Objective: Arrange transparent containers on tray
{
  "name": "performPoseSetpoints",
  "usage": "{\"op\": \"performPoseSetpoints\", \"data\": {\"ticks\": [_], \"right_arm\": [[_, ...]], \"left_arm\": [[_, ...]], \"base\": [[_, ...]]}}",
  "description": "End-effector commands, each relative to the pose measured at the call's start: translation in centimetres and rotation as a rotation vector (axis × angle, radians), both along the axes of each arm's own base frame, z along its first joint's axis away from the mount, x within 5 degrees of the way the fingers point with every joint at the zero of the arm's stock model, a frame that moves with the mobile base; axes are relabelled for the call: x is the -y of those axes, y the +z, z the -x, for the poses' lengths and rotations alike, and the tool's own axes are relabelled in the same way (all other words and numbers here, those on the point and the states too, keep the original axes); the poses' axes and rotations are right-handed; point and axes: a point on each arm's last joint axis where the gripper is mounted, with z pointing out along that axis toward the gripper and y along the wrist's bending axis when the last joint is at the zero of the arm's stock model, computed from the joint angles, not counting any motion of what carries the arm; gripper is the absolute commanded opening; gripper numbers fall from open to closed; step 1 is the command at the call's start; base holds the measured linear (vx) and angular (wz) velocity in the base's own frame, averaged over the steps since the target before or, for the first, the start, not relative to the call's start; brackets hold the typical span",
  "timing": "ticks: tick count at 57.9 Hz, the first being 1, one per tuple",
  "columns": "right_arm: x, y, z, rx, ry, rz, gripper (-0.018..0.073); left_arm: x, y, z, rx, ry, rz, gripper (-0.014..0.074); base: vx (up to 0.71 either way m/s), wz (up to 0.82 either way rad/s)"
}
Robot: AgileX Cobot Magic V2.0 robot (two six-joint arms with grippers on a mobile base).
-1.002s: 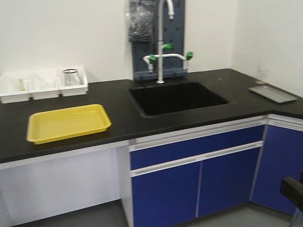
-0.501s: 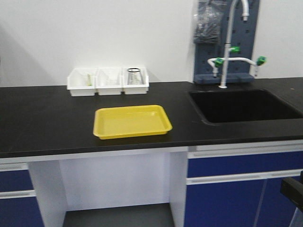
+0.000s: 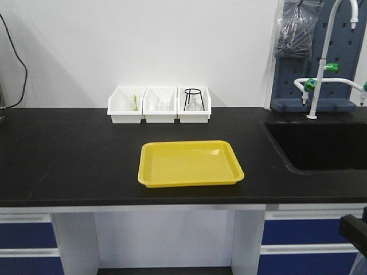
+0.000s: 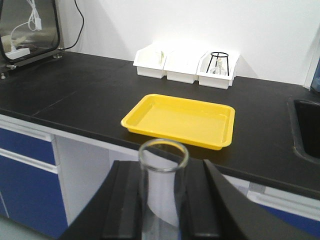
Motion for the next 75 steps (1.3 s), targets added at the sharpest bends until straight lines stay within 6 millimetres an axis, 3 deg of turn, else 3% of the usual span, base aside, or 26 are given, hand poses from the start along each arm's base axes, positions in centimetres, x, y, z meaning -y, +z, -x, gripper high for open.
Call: {"op": "performPoseSetpoints", "data": {"ticks": [1,75], "right_arm": [[-0.2,1.69,0.17,0.101,0.031,-0.023,-0.0011],[-0.2,1.69,0.17,0.101,0.031,-0.023,-0.0011]], "left_arm": [[0.3,1.53,-0.12,0.093,-0.027,0.03,-0.0006],[0.3,1.53,-0.12,0.093,-0.027,0.03,-0.0006]], "base": [[0.35,-0.01],[0.35,0.0]]}}
